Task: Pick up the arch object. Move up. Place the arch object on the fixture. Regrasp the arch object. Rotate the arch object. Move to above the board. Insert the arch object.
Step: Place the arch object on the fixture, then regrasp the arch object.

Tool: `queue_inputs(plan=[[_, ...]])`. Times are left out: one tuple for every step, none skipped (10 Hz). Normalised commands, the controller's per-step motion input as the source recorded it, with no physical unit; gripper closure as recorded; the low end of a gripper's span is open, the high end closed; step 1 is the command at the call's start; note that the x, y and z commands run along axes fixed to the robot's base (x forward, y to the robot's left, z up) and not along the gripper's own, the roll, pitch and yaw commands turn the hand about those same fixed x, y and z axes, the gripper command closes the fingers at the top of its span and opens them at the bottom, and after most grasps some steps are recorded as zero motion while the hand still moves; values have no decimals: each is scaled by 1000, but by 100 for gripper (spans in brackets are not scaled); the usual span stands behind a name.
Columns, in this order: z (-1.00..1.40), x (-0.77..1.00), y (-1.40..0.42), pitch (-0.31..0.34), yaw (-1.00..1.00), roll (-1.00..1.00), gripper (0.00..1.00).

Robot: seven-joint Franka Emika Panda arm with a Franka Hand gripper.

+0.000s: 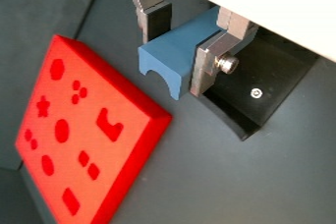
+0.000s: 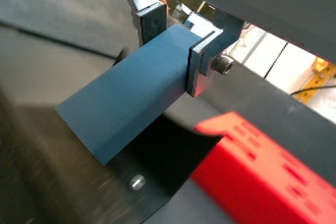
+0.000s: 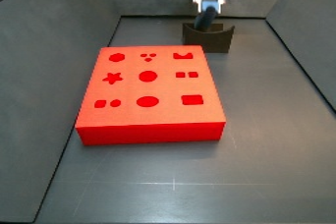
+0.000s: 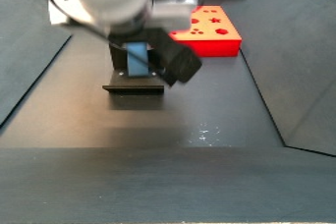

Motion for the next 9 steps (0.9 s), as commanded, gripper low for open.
queue_inputs(plan=[[-827,158,117,-11,-159,-187,100],[-700,139,102,-21,-147,-178,100],[-463,111,80,-29,-114,-148,100],[-382,80,118,-48,-81,-110,100],[-366,74,124,-52,-65,-107,100],[-367,73,123,-50,-50,-107,100],[-367,72,123,-49,-44,-106,100],[0,0,0,0,0,0,0],[1000,0,0,16,9,14,0]])
